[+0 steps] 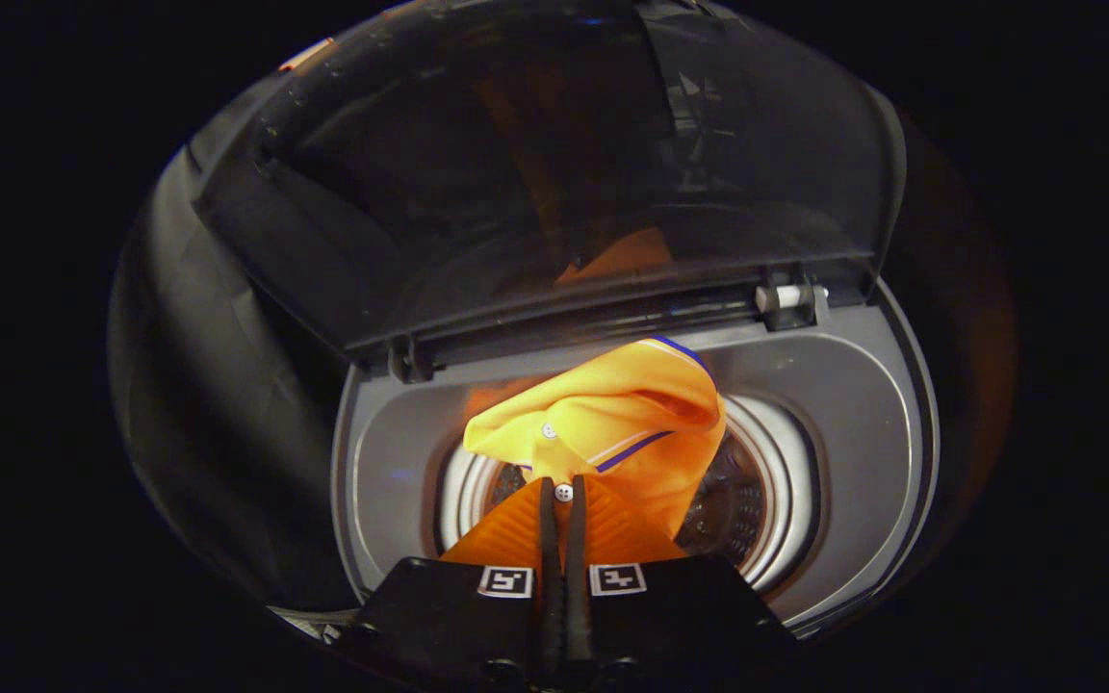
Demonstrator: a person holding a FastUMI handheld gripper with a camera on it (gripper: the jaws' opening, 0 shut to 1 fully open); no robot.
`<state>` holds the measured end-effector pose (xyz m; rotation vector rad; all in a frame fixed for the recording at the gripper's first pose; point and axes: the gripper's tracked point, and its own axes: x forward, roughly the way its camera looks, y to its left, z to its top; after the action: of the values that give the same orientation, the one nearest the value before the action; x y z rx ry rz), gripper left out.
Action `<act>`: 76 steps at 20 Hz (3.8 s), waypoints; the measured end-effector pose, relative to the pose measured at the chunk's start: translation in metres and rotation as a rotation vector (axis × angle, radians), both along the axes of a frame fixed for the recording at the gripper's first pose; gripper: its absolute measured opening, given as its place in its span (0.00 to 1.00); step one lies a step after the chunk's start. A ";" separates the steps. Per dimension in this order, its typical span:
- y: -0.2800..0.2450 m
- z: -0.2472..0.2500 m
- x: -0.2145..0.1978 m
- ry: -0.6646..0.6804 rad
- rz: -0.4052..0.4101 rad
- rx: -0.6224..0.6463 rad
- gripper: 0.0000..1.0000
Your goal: Put the clothes into the washing machine and then close the washing machine lid.
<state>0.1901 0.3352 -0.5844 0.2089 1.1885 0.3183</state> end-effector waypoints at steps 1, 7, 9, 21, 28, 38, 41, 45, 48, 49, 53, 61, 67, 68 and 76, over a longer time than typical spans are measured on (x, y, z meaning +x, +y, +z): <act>-0.001 -0.005 0.000 0.004 -0.002 -0.008 0.08; -0.006 -0.028 -0.009 0.031 -0.018 -0.046 0.08; -0.004 -0.031 -0.011 0.046 -0.015 -0.045 0.08; -0.024 -0.029 -0.015 0.051 -0.050 -0.114 0.38; -0.028 -0.020 -0.019 0.014 -0.036 -0.111 0.95; -0.030 0.041 -0.011 -0.129 -0.009 -0.108 0.99; -0.030 0.075 -0.004 -0.182 -0.020 -0.085 0.99; -0.033 0.118 0.008 -0.245 -0.028 -0.060 0.99; -0.036 0.150 0.017 -0.316 -0.035 -0.053 0.99; -0.036 0.162 0.025 -0.362 -0.033 -0.059 0.99; -0.030 0.205 0.046 -0.448 -0.028 -0.041 0.99; -0.013 0.276 0.096 -0.594 -0.033 0.006 0.98; -0.003 0.290 0.141 -0.635 -0.036 0.001 0.98; 0.000 0.290 0.149 -0.643 -0.028 -0.017 0.98; 0.005 0.263 0.177 -0.611 -0.031 -0.095 0.99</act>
<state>0.3675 0.3400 -0.3217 0.0385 0.5933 0.2713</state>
